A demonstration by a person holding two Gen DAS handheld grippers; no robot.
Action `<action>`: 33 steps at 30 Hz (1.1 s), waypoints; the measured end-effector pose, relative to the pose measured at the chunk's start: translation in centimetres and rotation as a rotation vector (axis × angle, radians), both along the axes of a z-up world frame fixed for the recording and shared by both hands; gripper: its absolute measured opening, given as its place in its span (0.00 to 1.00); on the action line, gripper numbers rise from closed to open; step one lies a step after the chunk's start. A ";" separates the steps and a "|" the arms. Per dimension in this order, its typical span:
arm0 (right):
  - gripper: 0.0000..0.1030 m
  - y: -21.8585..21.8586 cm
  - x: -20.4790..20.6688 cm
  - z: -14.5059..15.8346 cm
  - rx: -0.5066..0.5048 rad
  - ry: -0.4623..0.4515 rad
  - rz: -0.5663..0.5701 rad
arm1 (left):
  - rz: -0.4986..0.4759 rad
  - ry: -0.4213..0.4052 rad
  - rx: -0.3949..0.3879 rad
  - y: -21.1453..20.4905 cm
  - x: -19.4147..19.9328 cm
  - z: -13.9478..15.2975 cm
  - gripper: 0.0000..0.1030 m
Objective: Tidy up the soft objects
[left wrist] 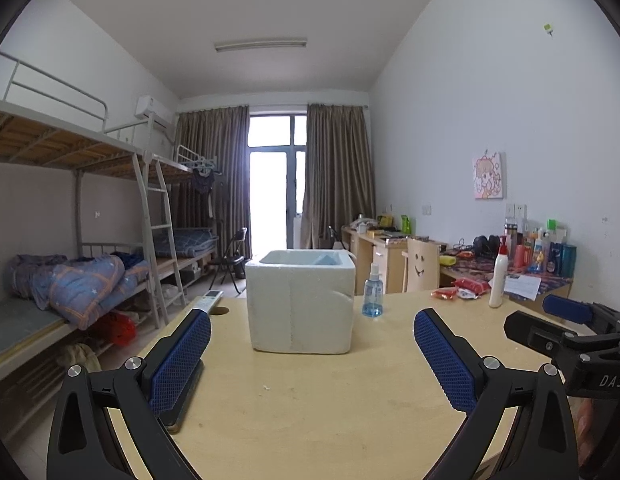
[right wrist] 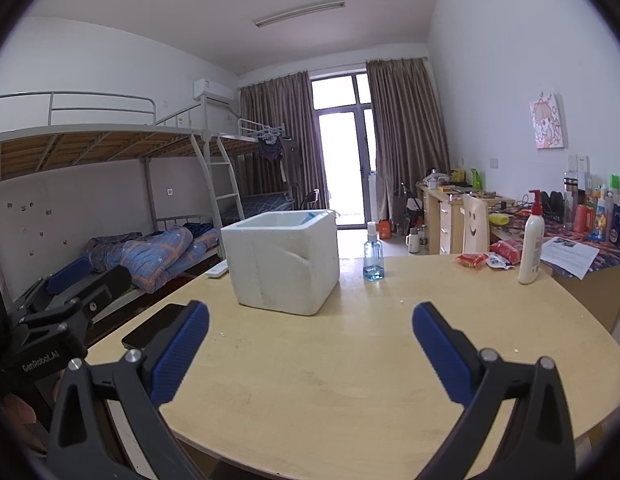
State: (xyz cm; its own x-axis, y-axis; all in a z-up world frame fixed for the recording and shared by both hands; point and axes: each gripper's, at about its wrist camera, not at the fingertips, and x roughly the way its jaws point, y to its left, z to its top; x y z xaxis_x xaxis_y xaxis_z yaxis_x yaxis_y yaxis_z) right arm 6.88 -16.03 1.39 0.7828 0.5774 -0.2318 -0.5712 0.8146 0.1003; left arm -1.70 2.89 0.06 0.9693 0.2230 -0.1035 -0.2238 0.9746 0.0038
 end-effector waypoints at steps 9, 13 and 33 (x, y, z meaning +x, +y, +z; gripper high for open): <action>1.00 -0.3 -0.4 -0.2 0.000 -0.002 0.000 | -0.007 0.011 0.007 0.1 -0.3 -0.1 0.99; 1.00 -0.4 -0.4 -0.2 0.002 0.001 0.000 | -0.016 0.014 0.005 0.1 -0.4 0.0 0.99; 1.00 -0.7 0.0 -0.1 -0.001 0.005 0.000 | -0.025 0.018 0.009 0.2 -0.7 0.1 0.99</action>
